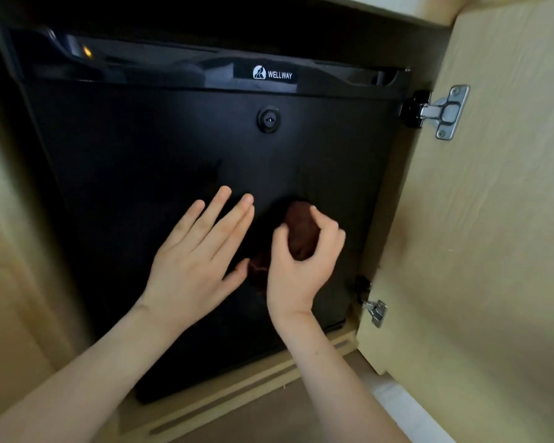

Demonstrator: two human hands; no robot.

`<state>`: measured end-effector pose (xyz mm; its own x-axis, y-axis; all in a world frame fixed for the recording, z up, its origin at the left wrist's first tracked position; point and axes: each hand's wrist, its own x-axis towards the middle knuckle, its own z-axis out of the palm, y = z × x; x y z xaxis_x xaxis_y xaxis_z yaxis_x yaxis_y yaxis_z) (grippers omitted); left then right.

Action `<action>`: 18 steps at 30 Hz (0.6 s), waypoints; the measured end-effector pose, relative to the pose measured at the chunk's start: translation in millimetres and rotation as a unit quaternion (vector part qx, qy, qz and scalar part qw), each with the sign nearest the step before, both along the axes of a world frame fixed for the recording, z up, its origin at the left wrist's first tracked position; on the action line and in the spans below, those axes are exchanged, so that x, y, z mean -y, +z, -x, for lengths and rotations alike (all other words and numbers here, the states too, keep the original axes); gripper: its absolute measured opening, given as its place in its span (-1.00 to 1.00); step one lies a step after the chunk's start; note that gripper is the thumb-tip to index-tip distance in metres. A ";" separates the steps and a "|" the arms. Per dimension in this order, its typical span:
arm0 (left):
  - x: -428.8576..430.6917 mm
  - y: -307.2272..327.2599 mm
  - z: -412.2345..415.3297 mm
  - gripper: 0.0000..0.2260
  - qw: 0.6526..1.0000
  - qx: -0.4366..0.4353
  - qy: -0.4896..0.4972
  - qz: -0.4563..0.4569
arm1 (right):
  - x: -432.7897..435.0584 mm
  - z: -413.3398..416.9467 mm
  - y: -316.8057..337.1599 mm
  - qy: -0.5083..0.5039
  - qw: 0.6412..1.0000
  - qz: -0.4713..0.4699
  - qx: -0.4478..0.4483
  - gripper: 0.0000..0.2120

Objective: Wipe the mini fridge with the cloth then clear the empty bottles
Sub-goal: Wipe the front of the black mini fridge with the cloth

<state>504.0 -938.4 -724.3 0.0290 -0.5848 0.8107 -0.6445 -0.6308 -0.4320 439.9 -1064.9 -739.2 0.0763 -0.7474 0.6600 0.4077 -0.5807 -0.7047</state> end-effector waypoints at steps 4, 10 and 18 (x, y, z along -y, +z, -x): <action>-6.0 4.9 -1.3 -0.42 1.000 0.006 -0.002 -0.015 | 13.3 -6.4 38.6 0.008 0.999 0.053 0.008 -0.70; -16.7 14.1 1.3 -0.42 0.999 0.011 0.013 -0.037 | 34.4 1.0 9.3 -0.016 0.973 -0.219 0.065 -0.76; -19.9 16.5 2.6 -0.42 0.999 -0.001 0.009 -0.050 | 3.3 -0.9 44.6 0.006 1.000 -0.010 0.014 -0.72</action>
